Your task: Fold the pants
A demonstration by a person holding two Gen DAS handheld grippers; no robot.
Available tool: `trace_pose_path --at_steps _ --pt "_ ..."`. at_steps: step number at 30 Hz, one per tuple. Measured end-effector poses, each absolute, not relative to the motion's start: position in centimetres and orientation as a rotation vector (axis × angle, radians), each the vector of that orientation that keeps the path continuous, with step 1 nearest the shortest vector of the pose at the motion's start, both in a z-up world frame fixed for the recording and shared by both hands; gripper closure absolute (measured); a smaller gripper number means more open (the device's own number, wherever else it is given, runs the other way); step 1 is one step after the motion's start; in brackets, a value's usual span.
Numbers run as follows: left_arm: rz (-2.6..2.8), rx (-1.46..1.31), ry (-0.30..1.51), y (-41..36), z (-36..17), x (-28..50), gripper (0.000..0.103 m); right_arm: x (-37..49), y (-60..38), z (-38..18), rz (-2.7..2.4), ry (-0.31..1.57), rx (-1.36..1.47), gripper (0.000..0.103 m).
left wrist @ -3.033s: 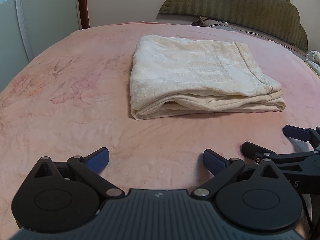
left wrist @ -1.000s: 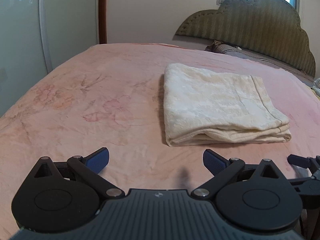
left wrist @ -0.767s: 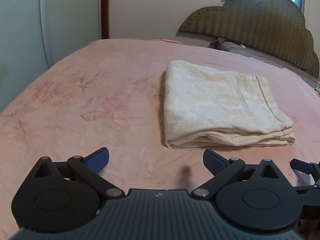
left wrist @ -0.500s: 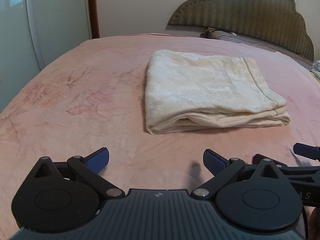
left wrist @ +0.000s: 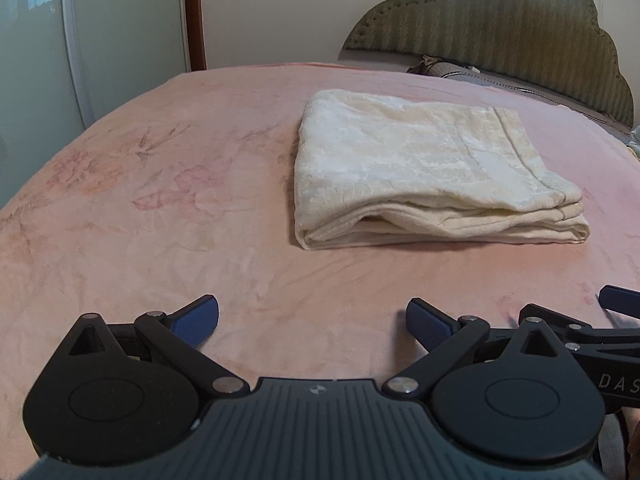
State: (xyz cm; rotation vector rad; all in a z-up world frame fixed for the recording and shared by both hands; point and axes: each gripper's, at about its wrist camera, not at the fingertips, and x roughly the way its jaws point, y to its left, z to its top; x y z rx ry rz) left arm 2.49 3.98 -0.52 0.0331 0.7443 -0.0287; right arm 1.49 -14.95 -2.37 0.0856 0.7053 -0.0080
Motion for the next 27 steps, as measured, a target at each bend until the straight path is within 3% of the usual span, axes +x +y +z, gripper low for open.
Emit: trace_pose_path --at_steps 27 --pt "-0.045 0.049 0.716 4.01 -1.67 2.41 0.000 2.12 -14.25 -3.45 -0.041 0.732 0.040 0.000"
